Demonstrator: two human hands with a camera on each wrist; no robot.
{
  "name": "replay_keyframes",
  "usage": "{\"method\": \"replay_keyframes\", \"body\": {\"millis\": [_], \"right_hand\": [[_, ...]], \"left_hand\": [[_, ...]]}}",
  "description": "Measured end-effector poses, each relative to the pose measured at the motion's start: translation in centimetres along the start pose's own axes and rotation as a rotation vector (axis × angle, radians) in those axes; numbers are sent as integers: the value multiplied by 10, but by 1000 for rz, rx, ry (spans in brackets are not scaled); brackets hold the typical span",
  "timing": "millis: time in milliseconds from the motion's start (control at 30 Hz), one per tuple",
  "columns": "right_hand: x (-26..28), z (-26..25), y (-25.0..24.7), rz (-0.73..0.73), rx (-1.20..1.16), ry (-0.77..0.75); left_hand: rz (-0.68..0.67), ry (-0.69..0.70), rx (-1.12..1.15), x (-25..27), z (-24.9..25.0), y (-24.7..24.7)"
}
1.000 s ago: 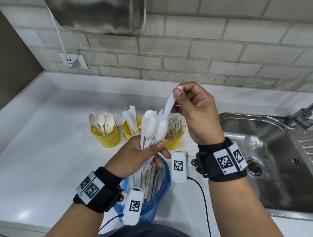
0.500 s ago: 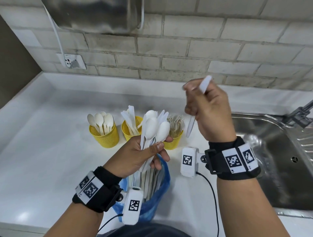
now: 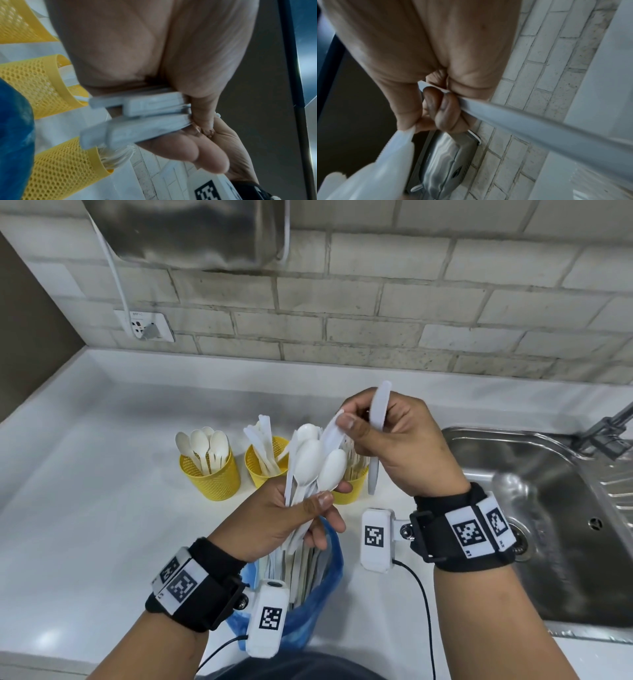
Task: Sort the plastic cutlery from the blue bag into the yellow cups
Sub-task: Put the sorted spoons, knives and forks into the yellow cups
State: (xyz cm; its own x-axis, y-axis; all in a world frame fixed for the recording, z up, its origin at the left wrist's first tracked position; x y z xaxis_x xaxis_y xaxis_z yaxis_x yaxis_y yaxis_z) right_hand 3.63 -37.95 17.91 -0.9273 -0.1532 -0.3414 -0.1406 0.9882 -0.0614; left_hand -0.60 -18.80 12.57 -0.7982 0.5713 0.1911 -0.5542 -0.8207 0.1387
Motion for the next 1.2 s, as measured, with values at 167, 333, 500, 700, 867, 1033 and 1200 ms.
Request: {"method": "replay_keyframes", "body": {"millis": [167,333,500,700,867,1033,1200], "right_hand": [[-4,-1,-7,153,-204,9],[-2,-3,-4,64,-359,118],[7,-6,5,-122,-248,150],[0,-7,5,154,-354,135],[-7,-9,1,390,-589,124],[-9,-11,-3,641,-864,84],[-3,-28,-7,855,-770,-92]], "left_hand": [[-21,-16,-35,0,-1,1],[-27,-19,-57,0,1,3],[-34,-13,-51,0,4,6],[-35,5,-49,1,7,6],[-53,24,-80,2,10,9],[-39,34,-99,3,12,12],[105,100,-198,0,11,9]]}}
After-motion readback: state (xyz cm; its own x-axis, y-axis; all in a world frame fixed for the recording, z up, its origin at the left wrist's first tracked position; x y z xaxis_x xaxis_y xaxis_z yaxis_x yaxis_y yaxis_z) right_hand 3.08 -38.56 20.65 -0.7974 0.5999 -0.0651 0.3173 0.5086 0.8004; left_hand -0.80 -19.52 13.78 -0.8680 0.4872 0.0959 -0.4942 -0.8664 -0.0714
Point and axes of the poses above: each hand's wrist, its own x-axis away from the middle knuckle, its own y-axis out of the palm, z = x × y, the point moved 2 cm from there along -x, towards the middle knuckle, and after that the axes turned 4 degrees about -y, right-handed, at the moved point
